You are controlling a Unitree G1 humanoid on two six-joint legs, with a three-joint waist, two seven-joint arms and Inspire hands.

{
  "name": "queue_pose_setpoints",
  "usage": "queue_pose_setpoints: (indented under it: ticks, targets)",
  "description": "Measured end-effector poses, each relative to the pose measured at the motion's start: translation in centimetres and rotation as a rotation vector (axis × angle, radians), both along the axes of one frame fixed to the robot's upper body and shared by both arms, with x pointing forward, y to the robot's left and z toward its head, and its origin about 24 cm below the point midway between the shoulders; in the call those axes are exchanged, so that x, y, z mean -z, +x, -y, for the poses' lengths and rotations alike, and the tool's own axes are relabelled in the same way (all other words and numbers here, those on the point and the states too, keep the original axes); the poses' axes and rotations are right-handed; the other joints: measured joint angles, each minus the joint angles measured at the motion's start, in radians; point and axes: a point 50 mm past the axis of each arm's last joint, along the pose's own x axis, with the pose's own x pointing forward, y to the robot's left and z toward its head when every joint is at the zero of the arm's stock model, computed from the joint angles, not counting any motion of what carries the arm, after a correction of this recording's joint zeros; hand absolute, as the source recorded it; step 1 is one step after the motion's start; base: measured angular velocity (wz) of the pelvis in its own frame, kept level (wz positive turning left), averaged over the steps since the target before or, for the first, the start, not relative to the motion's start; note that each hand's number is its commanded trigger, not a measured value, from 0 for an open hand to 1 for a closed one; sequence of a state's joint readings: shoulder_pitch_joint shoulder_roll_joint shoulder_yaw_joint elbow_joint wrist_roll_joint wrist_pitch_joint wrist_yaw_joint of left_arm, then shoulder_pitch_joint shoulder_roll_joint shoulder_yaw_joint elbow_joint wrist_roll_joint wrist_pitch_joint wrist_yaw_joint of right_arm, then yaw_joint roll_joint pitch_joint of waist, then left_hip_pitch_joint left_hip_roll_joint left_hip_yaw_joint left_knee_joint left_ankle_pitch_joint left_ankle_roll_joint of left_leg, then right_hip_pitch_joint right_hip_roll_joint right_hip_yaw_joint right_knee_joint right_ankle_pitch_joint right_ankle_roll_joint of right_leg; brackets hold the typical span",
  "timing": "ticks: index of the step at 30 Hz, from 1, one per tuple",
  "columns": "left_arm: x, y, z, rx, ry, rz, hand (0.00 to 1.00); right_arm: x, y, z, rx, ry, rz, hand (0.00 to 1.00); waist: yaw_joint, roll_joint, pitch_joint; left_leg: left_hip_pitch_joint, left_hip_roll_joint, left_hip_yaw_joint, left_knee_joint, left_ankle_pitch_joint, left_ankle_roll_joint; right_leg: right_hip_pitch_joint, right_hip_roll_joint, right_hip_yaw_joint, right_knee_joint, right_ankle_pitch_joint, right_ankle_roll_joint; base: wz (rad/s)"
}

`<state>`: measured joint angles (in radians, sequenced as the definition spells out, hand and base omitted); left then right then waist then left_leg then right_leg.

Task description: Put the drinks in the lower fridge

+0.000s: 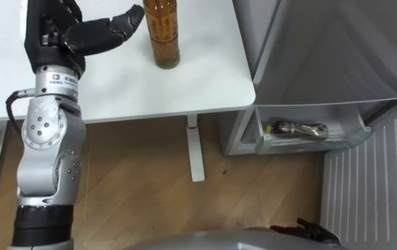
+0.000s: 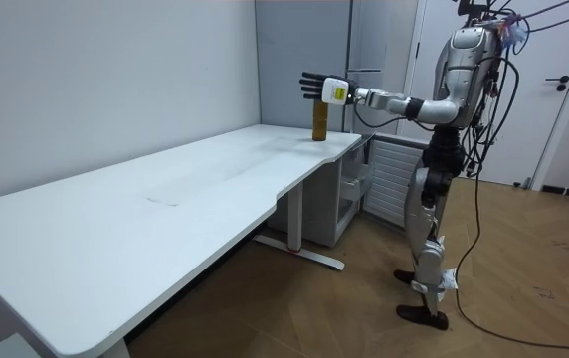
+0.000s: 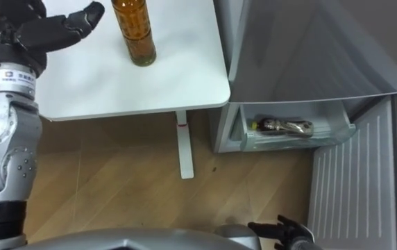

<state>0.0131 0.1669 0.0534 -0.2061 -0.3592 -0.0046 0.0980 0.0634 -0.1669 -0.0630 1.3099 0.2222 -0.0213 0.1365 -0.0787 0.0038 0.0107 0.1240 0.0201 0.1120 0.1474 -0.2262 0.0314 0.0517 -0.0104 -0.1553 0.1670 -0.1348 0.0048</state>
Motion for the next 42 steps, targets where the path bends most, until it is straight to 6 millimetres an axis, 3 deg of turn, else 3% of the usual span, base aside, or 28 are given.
queue_pose_setpoints:
  ticks: [11,20,34,42]
  targets:
    - [1.6,0.2,0.2,0.013,-0.024,-0.066,0.0,0.0,0.0,0.0,0.002,-0.003,-0.008,0.0,0.0,0.001,-0.0012,0.001,0.001,0.0,-0.001,0.0,0.0,-0.001,0.0,-0.004,0.0,0.0,0.0,0.0]
    - [3.3,0.2,1.7,0.082,-0.029,-0.136,0.0,0.0,0.0,-0.1,-0.012,-0.003,-0.009,0.0,0.001,0.001,-0.0036,0.007,0.001,0.01,-0.001,0.0,0.0,0.002,0.001,0.011,0.003,0.0,0.0,-0.03]
    - [3.8,0.2,2.0,0.097,-0.028,-0.172,0.0,0.1,0.5,-0.3,-0.036,-0.001,-0.023,0.0,-0.004,-0.007,-0.0026,0.007,0.002,0.016,-0.005,0.0,0.0,0.0,0.002,0.014,0.001,0.001,-0.001,-0.01]
    - [3.9,0.4,2.4,0.112,-0.027,-0.179,0.0,0.0,0.7,-0.4,-0.041,0.009,-0.014,0.0,-0.027,-0.008,-0.0014,0.012,0.002,0.022,-0.003,0.0,0.0,0.002,0.002,0.019,0.0,0.001,-0.001,-0.02]
